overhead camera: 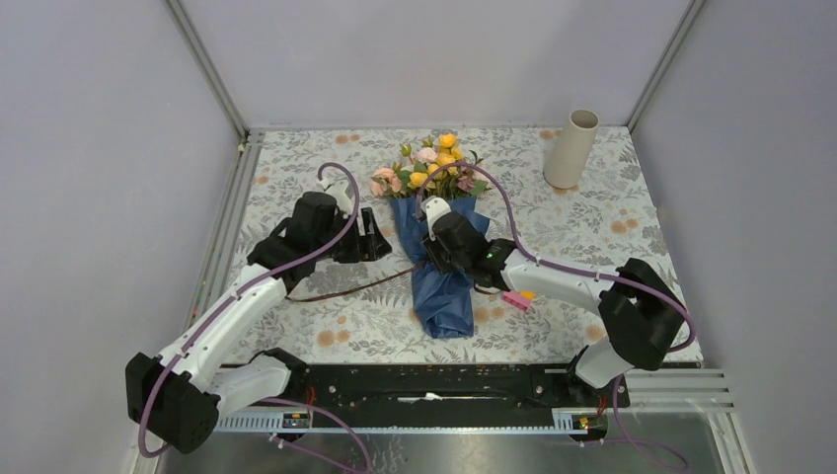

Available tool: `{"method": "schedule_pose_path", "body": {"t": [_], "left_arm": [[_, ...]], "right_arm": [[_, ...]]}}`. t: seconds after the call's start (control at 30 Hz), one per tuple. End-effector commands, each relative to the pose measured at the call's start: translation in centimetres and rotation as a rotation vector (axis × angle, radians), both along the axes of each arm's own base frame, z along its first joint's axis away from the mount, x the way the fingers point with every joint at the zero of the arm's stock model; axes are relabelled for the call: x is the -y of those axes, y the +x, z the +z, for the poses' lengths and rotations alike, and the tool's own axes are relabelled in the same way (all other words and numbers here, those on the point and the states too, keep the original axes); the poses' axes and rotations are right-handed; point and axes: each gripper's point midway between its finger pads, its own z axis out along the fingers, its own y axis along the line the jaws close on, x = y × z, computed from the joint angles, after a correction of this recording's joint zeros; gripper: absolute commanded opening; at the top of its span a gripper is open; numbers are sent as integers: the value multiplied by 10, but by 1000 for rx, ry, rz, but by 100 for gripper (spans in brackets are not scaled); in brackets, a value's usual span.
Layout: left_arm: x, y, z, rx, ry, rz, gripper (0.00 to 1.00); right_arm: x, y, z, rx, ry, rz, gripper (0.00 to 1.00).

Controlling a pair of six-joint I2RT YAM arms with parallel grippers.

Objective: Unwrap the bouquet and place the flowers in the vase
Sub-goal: Untie the ribbon from the wrapping paper.

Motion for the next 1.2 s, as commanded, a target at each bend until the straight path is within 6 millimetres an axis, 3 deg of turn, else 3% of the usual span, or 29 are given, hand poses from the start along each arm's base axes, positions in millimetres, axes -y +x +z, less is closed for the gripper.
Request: {"method": "schedule_pose_path", "body": {"t": [0.0, 0.23, 0.73, 1.17], "left_arm": [[-12, 12, 26, 79, 46, -14, 68], [-25, 23, 24, 93, 74, 1, 68], [-32, 25, 23, 97, 45, 26, 68], [-35, 26, 24, 100, 35, 34, 68]], "right_arm": [[2, -5, -3, 3, -7, 3, 38], [9, -9, -7, -2, -10, -5, 40], [-2, 12, 1, 57, -56, 6, 43], [-1, 10, -19, 20, -88, 0, 40]]}}
